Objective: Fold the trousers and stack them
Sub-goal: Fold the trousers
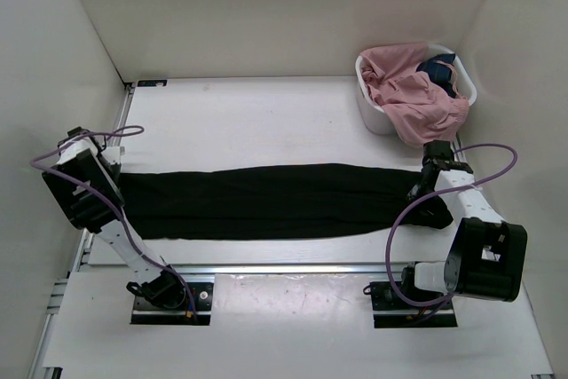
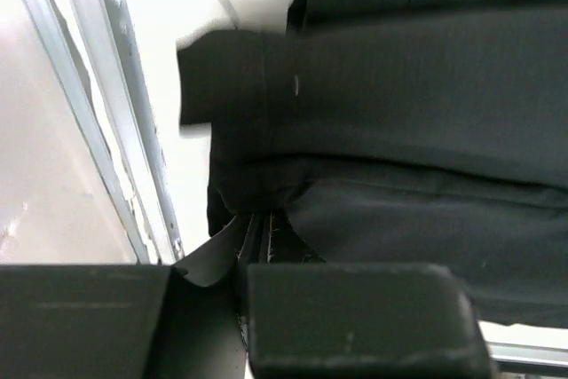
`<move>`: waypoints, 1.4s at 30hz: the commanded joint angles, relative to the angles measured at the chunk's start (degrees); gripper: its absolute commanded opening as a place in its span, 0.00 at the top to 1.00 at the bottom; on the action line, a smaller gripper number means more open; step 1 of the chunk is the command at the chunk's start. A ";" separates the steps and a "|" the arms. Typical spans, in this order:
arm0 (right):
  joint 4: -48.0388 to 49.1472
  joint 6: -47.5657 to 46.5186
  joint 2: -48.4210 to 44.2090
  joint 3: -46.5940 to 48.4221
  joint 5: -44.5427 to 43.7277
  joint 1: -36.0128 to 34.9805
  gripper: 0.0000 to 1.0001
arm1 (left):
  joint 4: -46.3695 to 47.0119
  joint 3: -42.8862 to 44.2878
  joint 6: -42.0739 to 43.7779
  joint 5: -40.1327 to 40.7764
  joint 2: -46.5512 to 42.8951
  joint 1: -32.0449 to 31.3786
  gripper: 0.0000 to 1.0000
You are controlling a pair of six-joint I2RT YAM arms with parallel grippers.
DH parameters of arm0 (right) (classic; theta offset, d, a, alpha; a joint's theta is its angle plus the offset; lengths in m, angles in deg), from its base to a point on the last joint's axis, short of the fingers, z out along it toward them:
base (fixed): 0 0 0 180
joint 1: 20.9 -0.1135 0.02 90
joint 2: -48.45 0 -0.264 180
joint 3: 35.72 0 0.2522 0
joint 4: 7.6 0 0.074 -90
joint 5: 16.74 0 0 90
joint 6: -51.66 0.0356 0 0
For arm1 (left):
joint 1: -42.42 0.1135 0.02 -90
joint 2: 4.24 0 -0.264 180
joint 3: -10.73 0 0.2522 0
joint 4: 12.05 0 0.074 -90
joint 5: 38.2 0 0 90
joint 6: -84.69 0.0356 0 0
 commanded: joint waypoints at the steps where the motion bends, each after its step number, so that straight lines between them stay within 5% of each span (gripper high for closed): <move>1: -0.80 -0.43 -1.11 1.02 -1.12 0.13 0.70 | -0.25 -0.95 2.38 1.97 -6.87 1.18 0.86; 14: -2.99 0.10 2.23 -0.04 -3.93 0.65 0.70 | -2.63 -16.15 11.00 7.87 -16.30 7.33 0.86; 19: -2.99 0.10 3.64 0.49 -3.93 0.66 0.70 | -1.32 -18.09 11.00 7.25 -13.30 8.56 0.65; 24: -3.60 -2.18 1.19 3.38 -3.32 0.66 0.55 | -1.31 -14.76 11.17 7.25 -12.77 9.09 0.46; 28: -7.37 -3.42 -4.25 6.37 -3.32 0.66 0.46 | -5.33 -8.98 11.79 7.25 -13.39 9.09 0.44; 32: -14.30 0.17 -7.16 8.31 -4.64 2.41 0.18 | -8.77 -3.33 11.18 3.30 -13.91 8.56 0.44; 36: -16.62 2.82 -9.53 5.77 -0.17 6.62 0.01 | -8.78 -3.85 9.59 0.93 -14.62 4.88 0.42; 42: -0.76 4.04 -8.94 -4.33 9.58 14.78 0.01 | -4.75 -10.00 6.87 -0.84 -13.47 -1.53 0.40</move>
